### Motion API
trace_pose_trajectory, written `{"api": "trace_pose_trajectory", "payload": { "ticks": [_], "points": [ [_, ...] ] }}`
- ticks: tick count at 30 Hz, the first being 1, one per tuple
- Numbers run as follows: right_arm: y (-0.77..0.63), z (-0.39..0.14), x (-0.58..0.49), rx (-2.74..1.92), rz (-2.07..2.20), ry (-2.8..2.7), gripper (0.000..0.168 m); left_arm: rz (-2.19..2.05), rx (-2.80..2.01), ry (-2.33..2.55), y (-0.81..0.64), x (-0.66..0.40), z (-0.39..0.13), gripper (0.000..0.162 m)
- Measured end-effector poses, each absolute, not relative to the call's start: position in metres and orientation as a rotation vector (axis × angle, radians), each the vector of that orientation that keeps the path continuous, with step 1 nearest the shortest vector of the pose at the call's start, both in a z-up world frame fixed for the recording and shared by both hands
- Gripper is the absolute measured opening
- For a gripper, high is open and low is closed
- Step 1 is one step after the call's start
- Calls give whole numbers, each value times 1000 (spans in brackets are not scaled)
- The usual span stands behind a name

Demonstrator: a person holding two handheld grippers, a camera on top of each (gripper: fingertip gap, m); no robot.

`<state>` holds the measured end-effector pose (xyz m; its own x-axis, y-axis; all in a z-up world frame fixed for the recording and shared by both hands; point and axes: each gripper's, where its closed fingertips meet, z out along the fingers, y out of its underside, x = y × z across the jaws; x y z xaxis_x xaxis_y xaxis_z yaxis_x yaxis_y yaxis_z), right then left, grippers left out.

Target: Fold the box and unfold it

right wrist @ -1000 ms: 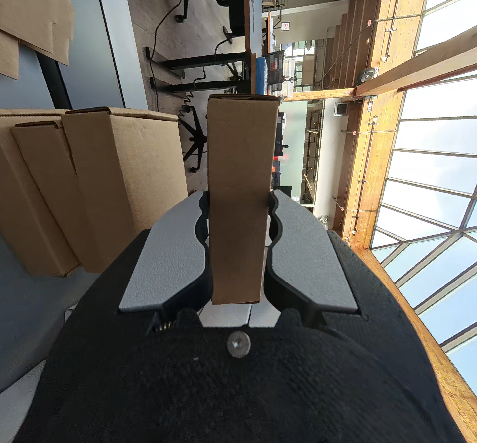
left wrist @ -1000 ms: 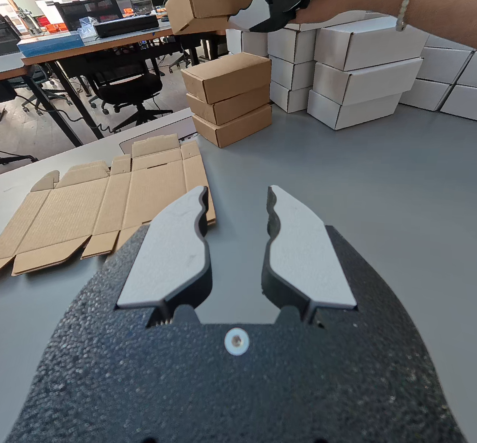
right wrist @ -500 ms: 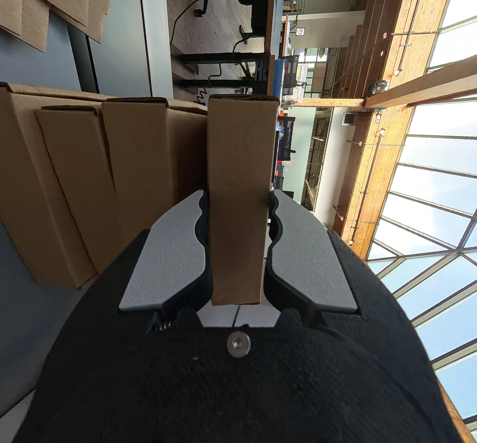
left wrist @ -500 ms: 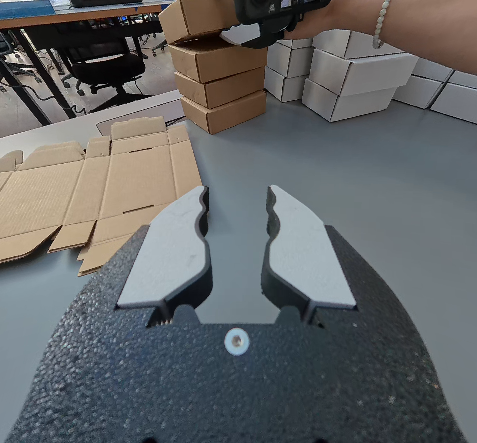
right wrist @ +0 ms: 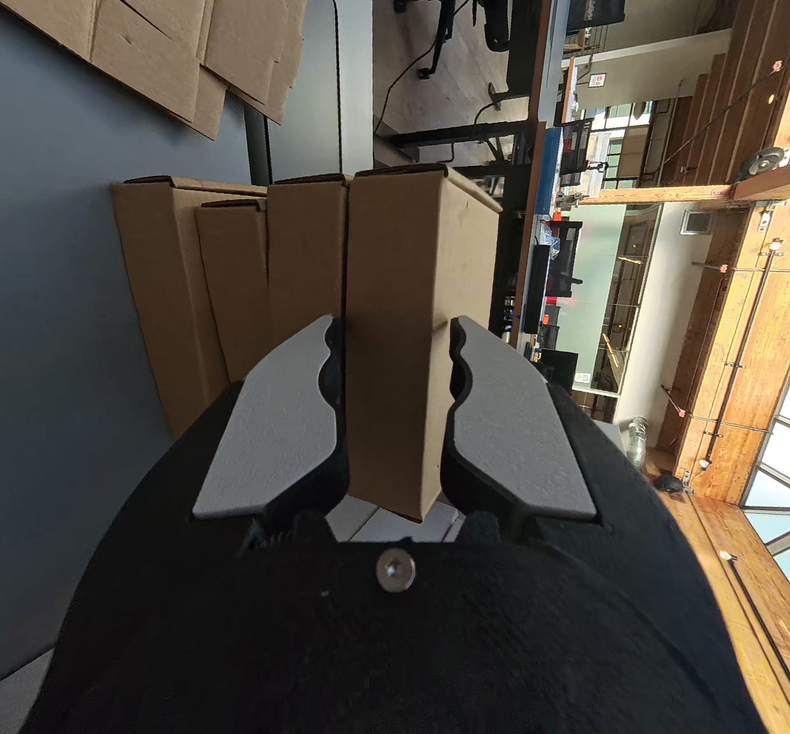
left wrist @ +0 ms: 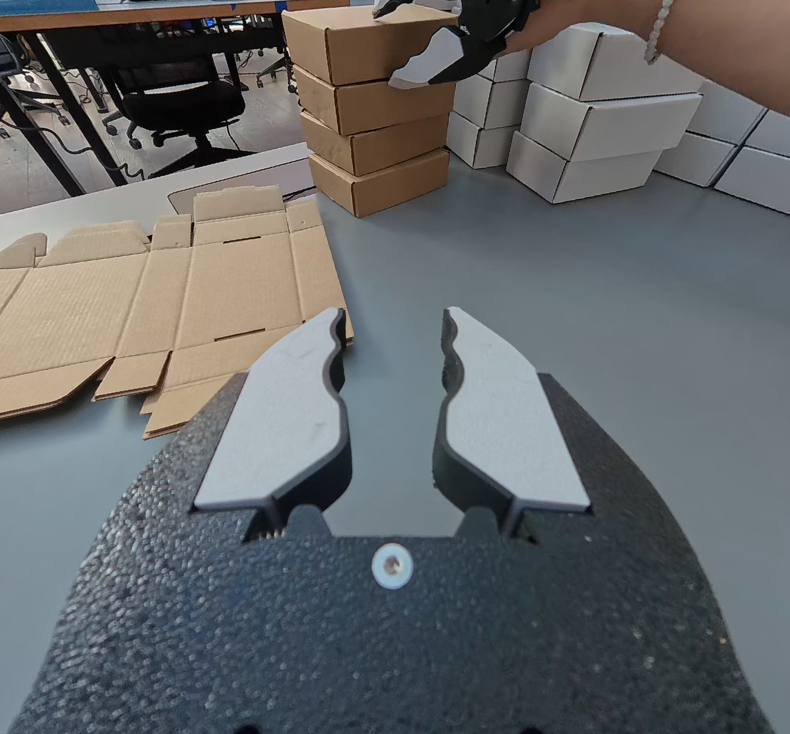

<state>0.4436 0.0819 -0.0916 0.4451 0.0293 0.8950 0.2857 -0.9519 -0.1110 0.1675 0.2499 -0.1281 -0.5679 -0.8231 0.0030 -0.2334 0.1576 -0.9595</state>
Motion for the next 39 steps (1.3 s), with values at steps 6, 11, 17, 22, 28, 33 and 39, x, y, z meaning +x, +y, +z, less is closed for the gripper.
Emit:
{"api": "trace_pose_trajectory", "payload": {
  "ticks": [6, 11, 17, 22, 28, 33, 39],
  "points": [
    [76, -87, 442, -2502, -1373, -157, 66, -1428, -1007, 1879, 257, 166, -124, 42],
    [88, -44, 421, -2334, -1368, -75, 69, -1429, -1034, 1832, 272, 166, -119, 42],
    [171, -67, 318, -2127, -1305, -544, 72, -1449, -1091, 1746, 294, 167, -112, 42],
    [203, -122, 279, -2134, -1282, -689, 72, -1412, -1118, 1737, 307, 167, -118, 39],
    [189, -132, 247, -2117, -1044, -366, 70, -1113, -1089, 1865, 323, 174, -156, 47],
    [157, -125, 221, -2063, -946, -131, 68, -820, -805, 2050, 303, 185, -190, 48],
    [111, -117, 213, -2010, -950, 44, 65, -782, -707, 2137, 264, 221, -199, 44]
  ]
}}
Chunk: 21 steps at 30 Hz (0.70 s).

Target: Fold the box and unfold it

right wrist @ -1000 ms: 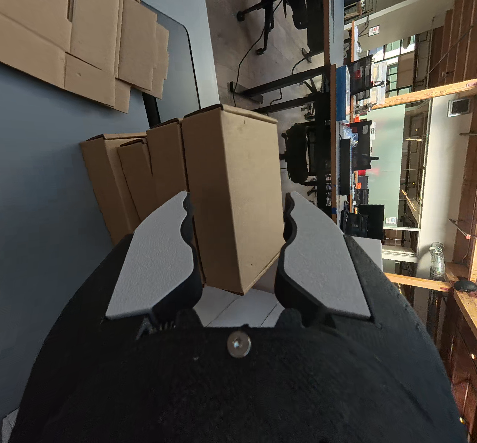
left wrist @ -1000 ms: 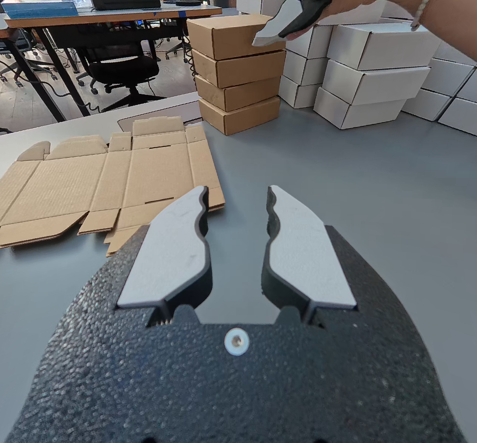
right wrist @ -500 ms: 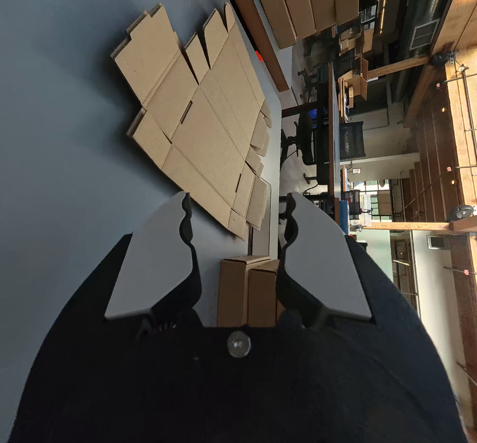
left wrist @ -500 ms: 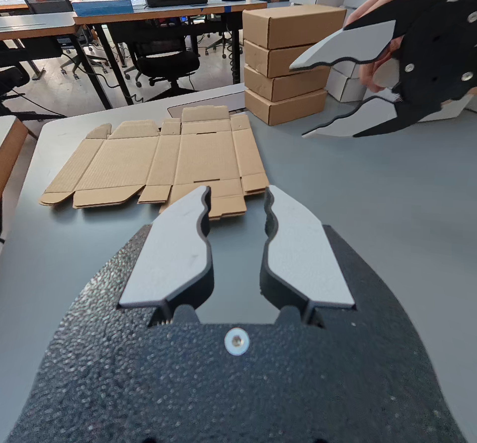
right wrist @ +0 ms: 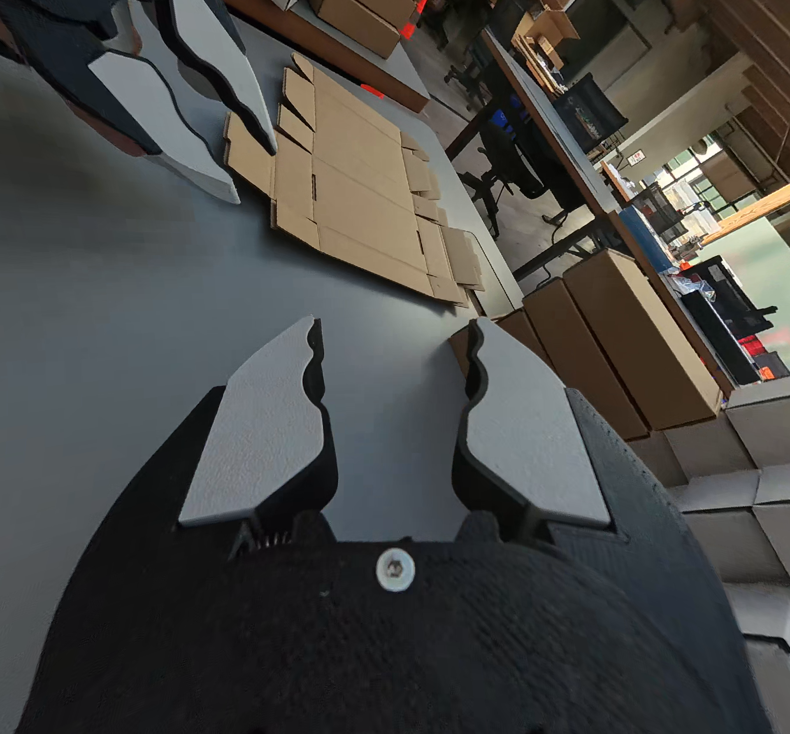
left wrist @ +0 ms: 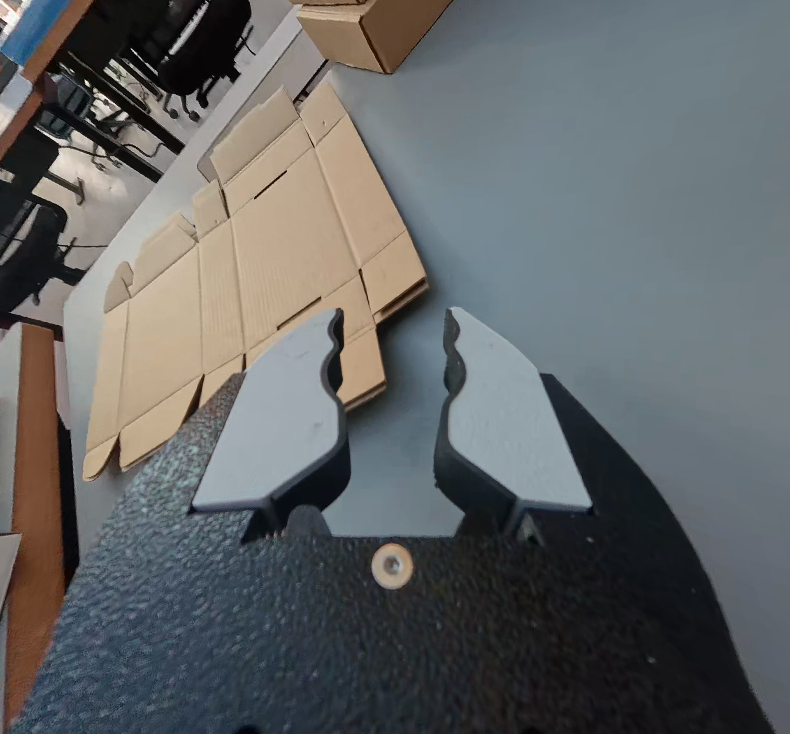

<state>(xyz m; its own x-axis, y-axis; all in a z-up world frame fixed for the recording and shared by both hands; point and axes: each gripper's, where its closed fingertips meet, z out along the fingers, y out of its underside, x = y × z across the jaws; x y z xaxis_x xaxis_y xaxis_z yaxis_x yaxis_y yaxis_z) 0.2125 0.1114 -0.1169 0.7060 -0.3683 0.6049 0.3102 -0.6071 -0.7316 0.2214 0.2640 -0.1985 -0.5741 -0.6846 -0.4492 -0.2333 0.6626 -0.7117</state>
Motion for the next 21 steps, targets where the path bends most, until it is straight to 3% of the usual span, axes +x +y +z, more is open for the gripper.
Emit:
{"api": "trace_pose_trajectory", "payload": {
  "ticks": [6, 10, 15, 19, 21],
  "points": [
    [77, -128, 201, -2016, -924, 118, 65, -809, -1010, 2249, 261, 243, -214, 59],
    [60, -134, 201, -2002, -915, 169, 65, -828, -1188, 2250, 261, 251, -225, 60],
    [49, -135, 201, -1987, -900, 208, 65, -732, -1155, 2261, 260, 255, -229, 52],
    [43, -135, 200, -1999, -920, 196, 65, -778, -1110, 2256, 252, 254, -221, 22],
    [39, -134, 199, -2000, -929, 194, 65, -789, -1093, 2236, 251, 254, -215, 16]
  ]
}}
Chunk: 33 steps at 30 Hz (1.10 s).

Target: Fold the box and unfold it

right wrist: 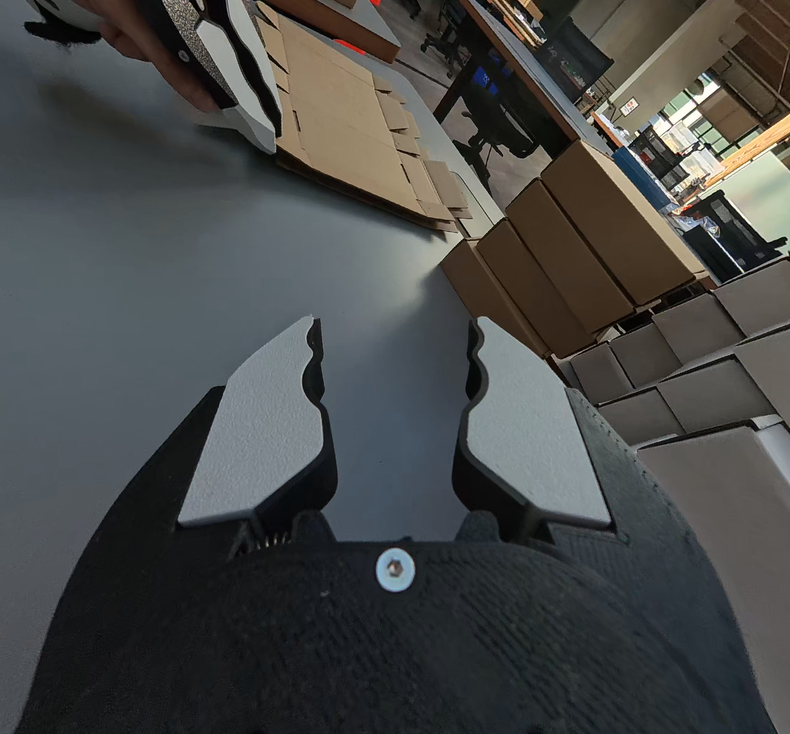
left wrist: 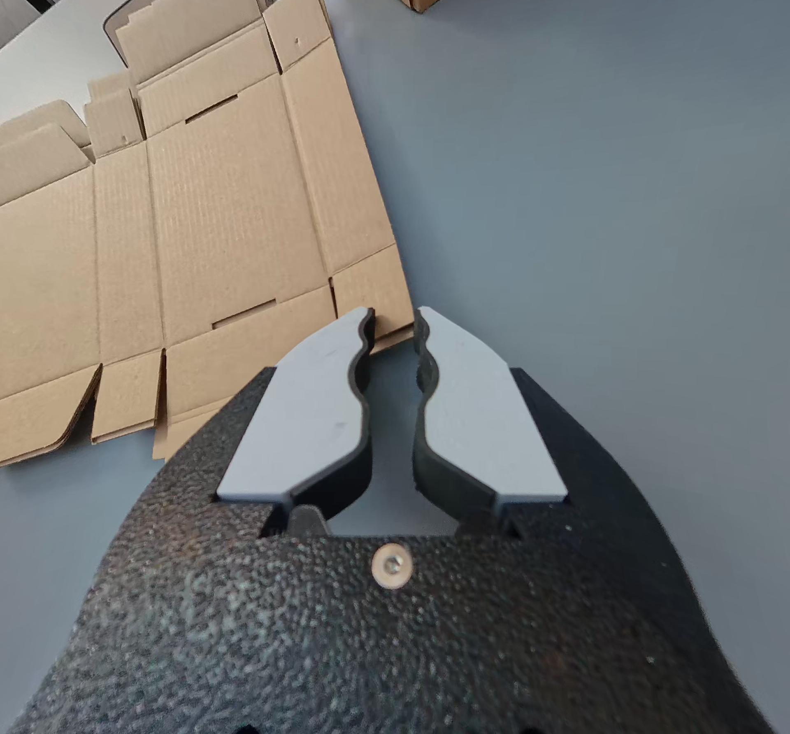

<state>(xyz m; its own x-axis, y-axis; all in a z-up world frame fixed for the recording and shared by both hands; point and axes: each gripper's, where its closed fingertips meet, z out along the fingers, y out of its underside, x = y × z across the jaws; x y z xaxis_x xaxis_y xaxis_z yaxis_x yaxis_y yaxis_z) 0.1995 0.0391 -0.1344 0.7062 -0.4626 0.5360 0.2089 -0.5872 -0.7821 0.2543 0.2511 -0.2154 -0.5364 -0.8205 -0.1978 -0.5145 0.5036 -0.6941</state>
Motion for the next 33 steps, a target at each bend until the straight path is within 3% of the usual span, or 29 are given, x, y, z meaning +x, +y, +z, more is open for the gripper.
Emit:
{"api": "trace_pose_trajectory", "payload": {
  "ticks": [24, 33],
  "points": [
    [23, -145, 191, -2014, -913, 196, 68, -864, -923, 1962, 286, 248, -128, 3],
    [24, -153, 190, -2038, -894, 188, 69, -806, -1024, 2206, 282, 233, -177, 5]
  ]
}}
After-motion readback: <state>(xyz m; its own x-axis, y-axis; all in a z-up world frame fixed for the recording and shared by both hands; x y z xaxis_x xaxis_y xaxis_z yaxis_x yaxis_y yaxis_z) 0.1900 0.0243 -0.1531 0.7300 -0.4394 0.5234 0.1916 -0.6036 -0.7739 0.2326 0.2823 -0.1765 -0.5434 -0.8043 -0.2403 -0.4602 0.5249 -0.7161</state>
